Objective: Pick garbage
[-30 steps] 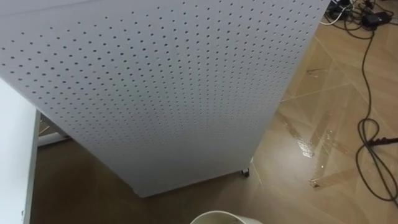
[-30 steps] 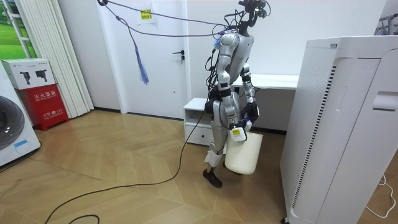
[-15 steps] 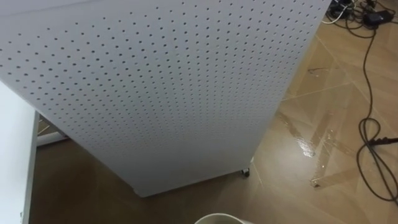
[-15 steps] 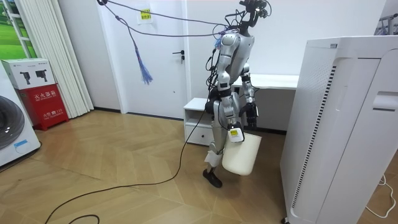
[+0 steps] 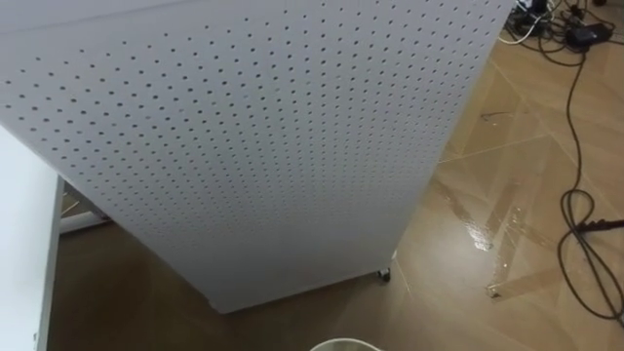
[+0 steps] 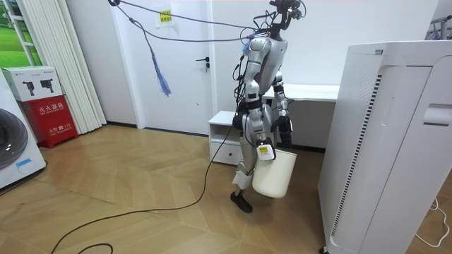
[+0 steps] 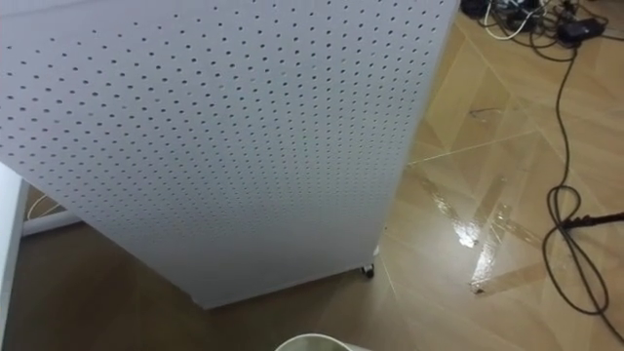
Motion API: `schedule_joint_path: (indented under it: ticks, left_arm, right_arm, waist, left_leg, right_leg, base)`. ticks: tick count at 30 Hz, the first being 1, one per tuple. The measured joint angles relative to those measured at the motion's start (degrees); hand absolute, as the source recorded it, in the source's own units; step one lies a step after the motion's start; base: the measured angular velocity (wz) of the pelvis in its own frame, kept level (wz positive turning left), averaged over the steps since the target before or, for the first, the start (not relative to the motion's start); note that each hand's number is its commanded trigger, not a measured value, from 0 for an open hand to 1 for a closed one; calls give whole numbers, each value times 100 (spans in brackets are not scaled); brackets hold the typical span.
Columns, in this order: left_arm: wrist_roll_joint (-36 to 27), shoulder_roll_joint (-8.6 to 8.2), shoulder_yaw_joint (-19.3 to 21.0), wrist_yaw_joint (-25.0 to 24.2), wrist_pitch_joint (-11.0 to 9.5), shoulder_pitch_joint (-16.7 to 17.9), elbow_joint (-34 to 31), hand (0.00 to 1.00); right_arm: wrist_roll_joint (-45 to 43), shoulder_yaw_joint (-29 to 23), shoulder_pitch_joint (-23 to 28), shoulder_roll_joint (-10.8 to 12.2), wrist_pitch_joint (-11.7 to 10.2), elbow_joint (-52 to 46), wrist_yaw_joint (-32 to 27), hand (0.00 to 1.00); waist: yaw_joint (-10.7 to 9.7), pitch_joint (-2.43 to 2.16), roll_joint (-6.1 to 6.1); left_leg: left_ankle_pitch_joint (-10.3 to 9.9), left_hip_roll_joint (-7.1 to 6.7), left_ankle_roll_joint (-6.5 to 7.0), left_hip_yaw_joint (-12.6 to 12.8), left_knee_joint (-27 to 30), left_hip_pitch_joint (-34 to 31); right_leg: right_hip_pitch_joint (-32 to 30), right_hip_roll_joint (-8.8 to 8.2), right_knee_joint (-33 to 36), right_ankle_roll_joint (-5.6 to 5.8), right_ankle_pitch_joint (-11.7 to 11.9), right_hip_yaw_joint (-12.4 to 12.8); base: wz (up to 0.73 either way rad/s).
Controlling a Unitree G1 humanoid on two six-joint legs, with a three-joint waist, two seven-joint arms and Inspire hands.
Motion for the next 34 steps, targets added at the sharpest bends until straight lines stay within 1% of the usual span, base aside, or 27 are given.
schedule_joint_path:
  ticks: [2,5,6,7,8,11,13,14,15,16,17,18,19,20,21,22,23,25,26,27,29,31,34]
  left_arm:
    - [-8,50,1,0,-44,0,1,0]
    - [-7,69,2,0,-53,62,47,0]
    - [-7,85,3,0,-92,96,76,0]
    - [-3,92,15,0,-106,120,82,0]
    - [7,102,84,-4,-129,180,87,0]
    - [1,109,450,-1,-153,248,143,0]
    - [0,112,669,1,-163,294,234,0]
    - [-4,113,806,8,-165,366,244,0]
    - [-4,115,846,15,-165,411,249,0]
    - [-15,117,934,40,-166,499,257,0]
    - [-21,115,1038,76,-167,633,262,0]
    - [-21,115,1102,83,-169,687,269,0]
    - [-9,112,1253,104,-169,773,302,0]
    - [-11,103,1403,123,-171,874,418,0]
    - [-11,101,1470,132,-170,919,460,0]
    - [-26,107,1570,187,-170,997,544,0]
    - [-109,108,1627,232,-163,1027,720,0]
    - [-293,102,1709,254,-145,1031,1011,0]
    - [-469,72,1813,253,-139,1049,1135,0]
    - [-593,44,1946,259,-136,1109,1163,0]
    - [-753,15,2094,265,-109,1220,1168,0]
    - [-930,0,2168,266,-64,1298,1168,0]
    - [-1103,-50,2359,271,83,1326,1261,0]
  right_arm:
    - [26,13,3,7,-22,1,13,100]
    - [35,13,55,10,-34,62,90,100]
    - [35,12,96,9,-69,67,105,100]
    - [25,8,142,7,-106,91,116,100]
    - [4,-16,173,2,-136,121,136,100]
    - [25,-148,289,-46,-167,192,253,100]
    - [46,-298,387,-58,-188,201,314,100]
    - [51,-383,496,-58,-220,176,330,100]
    - [55,-429,545,-60,-224,161,332,100]
    - [98,-518,659,-62,-223,150,331,100]
    - [128,-617,790,-61,-223,136,330,100]
    - [120,-667,851,-61,-224,126,330,100]
    - [98,-769,971,-60,-225,128,331,100]
    - [81,-874,1106,-57,-232,146,336,100]
    - [81,-912,1152,-57,-233,153,337,100]
    - [97,-971,1221,-58,-232,157,327,100]
    - [98,-1011,1257,-52,-227,188,296,100]
    - [97,-1155,1245,-24,-215,346,287,100]
    - [85,-1256,1218,-8,-189,441,284,100]
    - [89,-1344,1243,8,-136,489,283,100]
    - [89,-1469,1255,35,-83,552,282,100]
    - [45,-1620,1257,81,-63,611,252,100]
    - [-71,-1825,1283,112,53,607,224,100]
  waist:
    - [-3,38,-60]
    - [-9,55,-98]
    - [-12,59,-112]
    - [-11,58,-113]
    - [1,48,-130]
    - [17,36,-160]
    - [14,16,-197]
    - [11,-2,-223]
    - [10,-8,-232]
    - [10,-46,-271]
    - [14,-100,-317]
    - [16,-116,-343]
    - [11,-145,-398]
    - [21,-187,-453]
    - [22,-192,-473]
    - [20,-185,-493]
    - [26,-188,-490]
    - [21,-178,-485]
    - [28,-179,-478]
    - [28,-169,-461]
    - [18,-168,-452]
    - [20,-170,-446]
    - [29,-154,-429]
  left_leg:
    - [29,-10,-3,-10,-47,30]
    - [29,-34,-3,-66,-96,208]
    - [30,-54,-5,-88,-153,303]
    - [31,-60,-6,-103,-185,359]
    - [39,-78,-9,-120,-250,475]
    - [36,-104,-9,-128,-337,652]
    - [35,-108,-6,-94,-429,805]
    - [32,-117,-2,-84,-485,942]
    - [24,-119,8,-69,-505,1007]
    - [18,-130,15,-58,-594,1173]
    - [18,-144,15,-57,-690,1336]
    - [17,-149,16,-52,-730,1424]
    - [16,-164,18,-51,-795,1596]
    - [12,-178,22,-41,-850,1754]
    - [-4,-181,29,-35,-855,1826]
    - [-58,-179,24,-34,-855,1950]
    - [-105,-178,22,-38,-844,2043]
    - [-138,-180,23,-48,-850,2183]
    - [-157,-187,26,-53,-848,2248]
    - [-171,-190,26,-51,-848,2295]
    - [-187,-191,29,-52,-855,2368]
    - [-207,-190,30,-42,-853,2401]
    - [-211,-191,31,-26,-888,2483]
  right_leg:
    - [10,-9,-2,0,-11,-12]
    - [223,-2,-112,11,-20,-43]
    - [321,-9,-156,18,-34,-50]
    - [380,-10,-199,18,-34,-71]
    - [500,-21,-277,22,-36,-88]
    - [676,-49,-341,33,-50,-120]
    - [832,-73,-433,37,-52,-121]
    - [982,-71,-520,42,-55,-119]
    - [1058,-65,-563,46,-57,-120]
    - [1204,-52,-631,60,-63,-106]
    - [1364,-57,-718,69,-69,-104]
    - [1450,-61,-757,71,-70,-104]
    - [1638,-67,-844,75,-71,-106]
    - [1812,-71,-927,79,-73,-111]
    - [1891,-68,-970,81,-73,-113]
    - [2021,-55,-1038,83,-74,-111]
    - [2151,-31,-1110,85,-73,-103]
    - [2321,-22,-1195,88,-74,-98]
    - [2403,-21,-1200,95,-77,-93]
    - [2459,-23,-1215,97,-79,-97]
    - [2567,-20,-1279,101,-77,-113]
    - [2616,-18,-1289,101,-77,-116]
    - [2705,-19,-1286,101,-77,-92]
  base:
    - [4]
    - [12]
    - [12]
    - [12]
    - [9]
    - [7]
    - [4]
    - [0]
    - [0]
    - [0]
    - [0]
    - [0]
    - [4]
    - [7]
    - [6]
    - [0]
    - [0]
    - [0]
    - [0]
    - [0]
    - [0]
    - [0]
    - [0]
